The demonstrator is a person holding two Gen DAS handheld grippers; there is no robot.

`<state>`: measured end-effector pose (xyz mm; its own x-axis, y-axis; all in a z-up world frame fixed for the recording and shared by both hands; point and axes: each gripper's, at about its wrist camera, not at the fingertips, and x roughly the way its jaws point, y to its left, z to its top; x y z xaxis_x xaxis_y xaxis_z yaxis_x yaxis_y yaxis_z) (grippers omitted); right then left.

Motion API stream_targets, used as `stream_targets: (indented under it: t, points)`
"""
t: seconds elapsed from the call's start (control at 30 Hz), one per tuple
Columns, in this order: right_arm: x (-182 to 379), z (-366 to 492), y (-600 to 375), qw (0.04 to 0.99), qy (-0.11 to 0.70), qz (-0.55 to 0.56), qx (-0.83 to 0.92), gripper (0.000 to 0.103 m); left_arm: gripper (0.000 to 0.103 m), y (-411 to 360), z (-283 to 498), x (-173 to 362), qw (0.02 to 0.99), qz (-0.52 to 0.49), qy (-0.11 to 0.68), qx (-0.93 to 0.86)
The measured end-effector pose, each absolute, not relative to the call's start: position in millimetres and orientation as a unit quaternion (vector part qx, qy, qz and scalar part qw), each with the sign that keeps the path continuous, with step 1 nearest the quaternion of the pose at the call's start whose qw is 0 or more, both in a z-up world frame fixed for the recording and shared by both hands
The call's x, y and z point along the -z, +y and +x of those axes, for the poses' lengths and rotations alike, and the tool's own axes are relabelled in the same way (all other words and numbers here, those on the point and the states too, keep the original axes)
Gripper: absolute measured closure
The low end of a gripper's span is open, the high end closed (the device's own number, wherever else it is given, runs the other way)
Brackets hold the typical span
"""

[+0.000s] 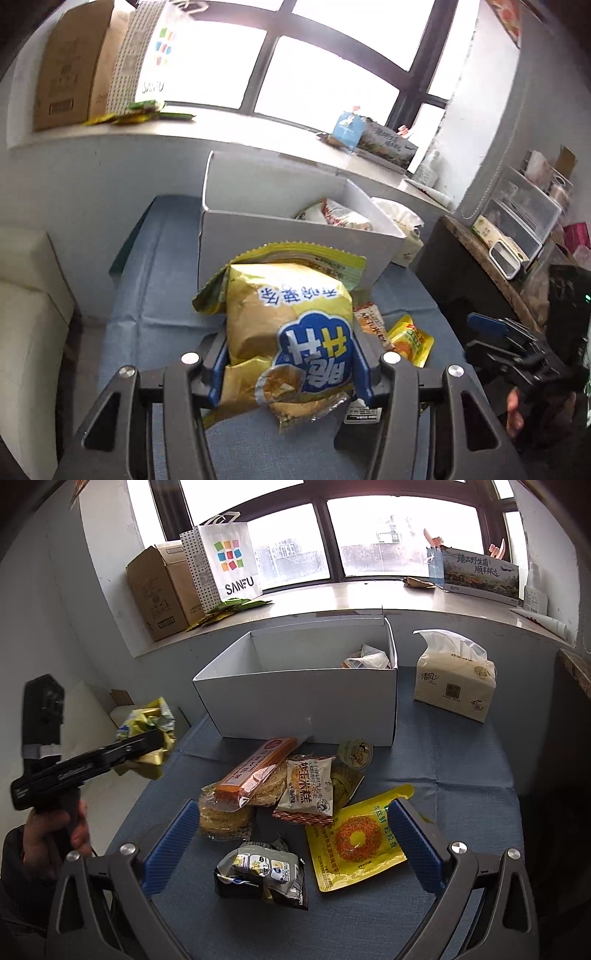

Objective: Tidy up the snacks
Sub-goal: 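Grasp the yellow chip bag with the left gripper while the right gripper grasps the orange cake pack, then drop the yellow chip bag and orange cake pack into the white box with both grippers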

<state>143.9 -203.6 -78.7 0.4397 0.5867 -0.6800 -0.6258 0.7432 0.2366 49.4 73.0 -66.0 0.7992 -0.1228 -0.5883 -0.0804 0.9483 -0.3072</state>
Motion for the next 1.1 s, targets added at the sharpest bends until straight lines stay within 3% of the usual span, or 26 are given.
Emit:
stream_targets:
  t: [0.27, 0.6, 0.83, 1.1]
  points:
    - [91.2, 192.2, -134.5, 0.815, 0.455, -0.038, -0.356, 0.000, 0.046, 65.3, 10.8, 15.2, 0.958, -0.108, 0.265, 0.011]
    - [157.5, 220.7, -2.7, 0.775, 0.536, -0.196, -0.272, 0.000, 0.046, 80.9, -7.7, 2.8, 0.964, -0.101, 0.247, -0.005]
    - [171.2, 221.3, 2.5, 0.765, 0.541, -0.215, -0.275, 0.033, 0.046, 85.9, -10.1, 9.3, 0.962, -0.105, 0.253, -0.006]
    - [123.8, 191.5, -47.0, 0.769, 0.506, -0.113, -0.374, 0.037, 0.046, 86.7, -7.0, 11.8, 0.961, -0.113, 0.254, 0.001]
